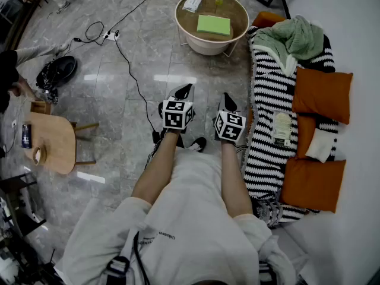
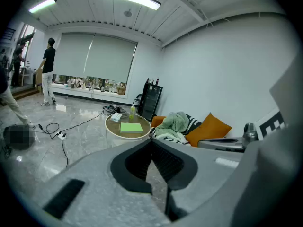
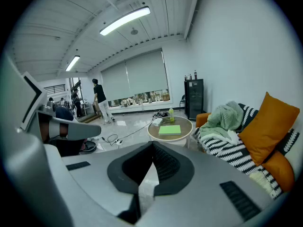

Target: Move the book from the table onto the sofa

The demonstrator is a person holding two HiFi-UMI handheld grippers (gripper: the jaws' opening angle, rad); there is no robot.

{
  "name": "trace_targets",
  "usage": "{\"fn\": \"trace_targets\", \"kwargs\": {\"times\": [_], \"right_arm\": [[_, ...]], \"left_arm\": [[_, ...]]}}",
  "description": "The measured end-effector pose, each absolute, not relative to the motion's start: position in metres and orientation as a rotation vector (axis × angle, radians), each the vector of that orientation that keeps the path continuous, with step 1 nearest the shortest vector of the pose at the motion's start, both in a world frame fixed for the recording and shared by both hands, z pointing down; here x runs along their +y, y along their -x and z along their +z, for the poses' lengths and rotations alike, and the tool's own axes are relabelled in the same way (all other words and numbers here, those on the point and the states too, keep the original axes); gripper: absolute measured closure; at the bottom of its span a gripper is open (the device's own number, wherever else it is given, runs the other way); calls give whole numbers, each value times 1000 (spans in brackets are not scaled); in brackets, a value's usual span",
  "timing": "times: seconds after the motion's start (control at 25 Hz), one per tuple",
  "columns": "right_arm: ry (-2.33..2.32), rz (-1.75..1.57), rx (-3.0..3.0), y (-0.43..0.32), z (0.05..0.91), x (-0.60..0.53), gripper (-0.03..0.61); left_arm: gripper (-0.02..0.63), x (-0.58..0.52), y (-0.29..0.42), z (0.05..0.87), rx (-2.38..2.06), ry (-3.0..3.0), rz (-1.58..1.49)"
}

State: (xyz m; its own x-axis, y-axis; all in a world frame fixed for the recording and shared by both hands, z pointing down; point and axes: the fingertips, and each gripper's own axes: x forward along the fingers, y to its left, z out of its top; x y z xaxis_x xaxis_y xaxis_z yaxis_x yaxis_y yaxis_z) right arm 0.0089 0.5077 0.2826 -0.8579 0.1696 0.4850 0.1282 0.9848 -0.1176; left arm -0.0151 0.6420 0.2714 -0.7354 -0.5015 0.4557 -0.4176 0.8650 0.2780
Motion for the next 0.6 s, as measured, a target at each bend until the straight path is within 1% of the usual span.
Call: {"fn": "trace_targets", "kwargs": {"times": [0.32,0.6], "right_arm": [[164,190,-2591,-3,295,500,572],[127,197,-2609,30,289,494,574]], "left_arm": [[604,649,34,265,-2524,-670,-188],[604,651,72,270,-2503,-673,-200]]}}
